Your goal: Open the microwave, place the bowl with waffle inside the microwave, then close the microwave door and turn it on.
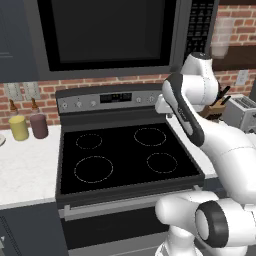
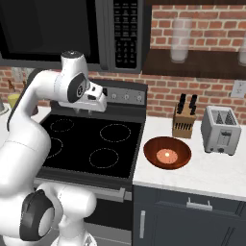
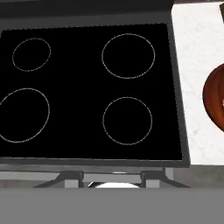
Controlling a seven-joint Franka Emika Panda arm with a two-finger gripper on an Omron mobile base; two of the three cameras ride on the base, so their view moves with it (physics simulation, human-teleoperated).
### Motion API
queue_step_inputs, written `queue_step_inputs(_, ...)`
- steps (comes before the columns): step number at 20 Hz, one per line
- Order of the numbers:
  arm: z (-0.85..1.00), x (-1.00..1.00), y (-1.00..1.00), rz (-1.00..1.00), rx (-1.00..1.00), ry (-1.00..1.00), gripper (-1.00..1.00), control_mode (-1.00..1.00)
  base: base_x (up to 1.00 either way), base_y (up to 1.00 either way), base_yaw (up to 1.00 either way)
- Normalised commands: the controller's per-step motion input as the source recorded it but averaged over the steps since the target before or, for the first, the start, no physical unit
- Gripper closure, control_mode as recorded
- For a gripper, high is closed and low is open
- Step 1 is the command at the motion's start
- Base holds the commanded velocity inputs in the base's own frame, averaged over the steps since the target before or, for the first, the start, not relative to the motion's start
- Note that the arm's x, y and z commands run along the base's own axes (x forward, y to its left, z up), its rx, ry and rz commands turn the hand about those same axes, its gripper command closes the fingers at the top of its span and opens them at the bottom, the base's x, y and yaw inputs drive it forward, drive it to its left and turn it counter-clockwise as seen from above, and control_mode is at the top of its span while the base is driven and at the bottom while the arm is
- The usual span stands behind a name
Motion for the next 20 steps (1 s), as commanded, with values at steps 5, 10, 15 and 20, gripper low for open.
queue_step_inputs(5,-0.03,-0.37,0.00,0.00,0.00,-0.22,-1.00,-1.00,0.00,0.00,0.00)
queue_step_inputs(10,0.36,-0.17,0.00,0.00,-0.03,-0.50,-1.00,-1.00,0.00,0.00,0.00)
queue_step_inputs(15,0.99,0.06,0.00,0.00,-0.06,-0.58,-1.00,-1.00,0.00,0.00,0.00)
queue_step_inputs(20,1.00,0.18,-0.02,0.00,-0.03,-0.57,-1.00,-1.00,0.00,0.00,0.00)
